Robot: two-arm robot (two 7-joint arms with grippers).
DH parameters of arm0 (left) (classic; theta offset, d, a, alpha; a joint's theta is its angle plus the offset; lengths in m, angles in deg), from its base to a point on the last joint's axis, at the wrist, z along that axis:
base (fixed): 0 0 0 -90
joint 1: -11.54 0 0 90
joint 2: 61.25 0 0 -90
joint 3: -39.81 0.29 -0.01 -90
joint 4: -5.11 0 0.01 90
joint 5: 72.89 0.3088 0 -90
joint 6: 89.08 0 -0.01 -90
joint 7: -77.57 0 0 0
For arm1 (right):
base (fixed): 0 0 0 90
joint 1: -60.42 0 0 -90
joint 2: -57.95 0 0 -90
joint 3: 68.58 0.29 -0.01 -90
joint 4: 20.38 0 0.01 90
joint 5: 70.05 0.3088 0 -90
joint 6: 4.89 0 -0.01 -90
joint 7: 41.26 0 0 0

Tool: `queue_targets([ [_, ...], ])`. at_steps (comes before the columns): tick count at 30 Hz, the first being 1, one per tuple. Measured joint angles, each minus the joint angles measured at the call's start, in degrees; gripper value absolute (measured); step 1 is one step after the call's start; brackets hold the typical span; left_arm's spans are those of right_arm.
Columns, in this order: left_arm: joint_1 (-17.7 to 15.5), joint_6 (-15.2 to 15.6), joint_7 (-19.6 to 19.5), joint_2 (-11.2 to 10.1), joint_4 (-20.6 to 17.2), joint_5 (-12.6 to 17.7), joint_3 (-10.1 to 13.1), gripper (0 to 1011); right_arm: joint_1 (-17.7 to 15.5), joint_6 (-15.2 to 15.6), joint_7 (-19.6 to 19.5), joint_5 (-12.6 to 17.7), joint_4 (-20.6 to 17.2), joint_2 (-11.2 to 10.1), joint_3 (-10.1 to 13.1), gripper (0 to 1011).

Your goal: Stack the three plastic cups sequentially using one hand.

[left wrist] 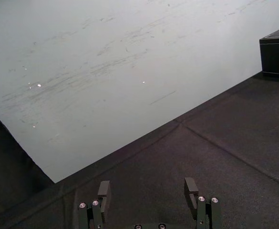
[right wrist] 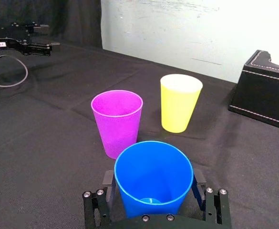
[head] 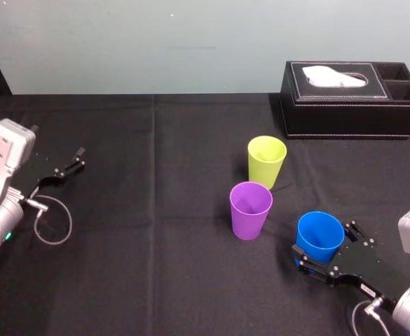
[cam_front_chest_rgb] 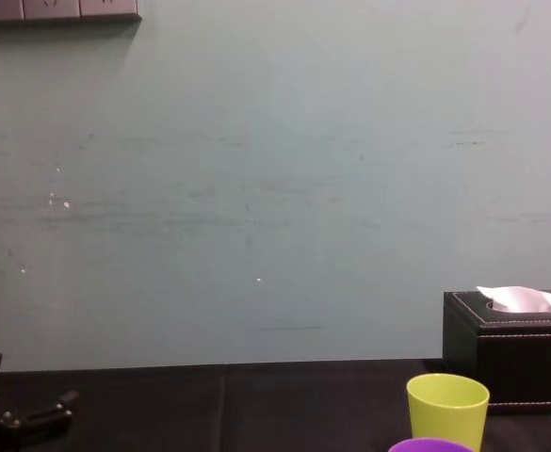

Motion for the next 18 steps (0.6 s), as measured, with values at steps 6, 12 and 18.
queue_targets([
  [6, 0.0, 0.0, 0.0, 0.0, 0.0, 0.0, 0.0, 1011, 0.0, -0.1, 0.0, 0.0, 0.0, -0.2, 0.0, 968],
  [12, 0.0, 0.0, 0.0, 0.0, 0.0, 0.0, 0.0, 1011, -0.1, -0.1, 0.0, 0.0, 0.0, -0.2, 0.0, 836],
  [18, 0.0, 0.0, 0.0, 0.0, 0.0, 0.0, 0.0, 1011, -0.1, -0.2, 0.0, 0.1, 0.0, -0.3, 0.0, 751],
])
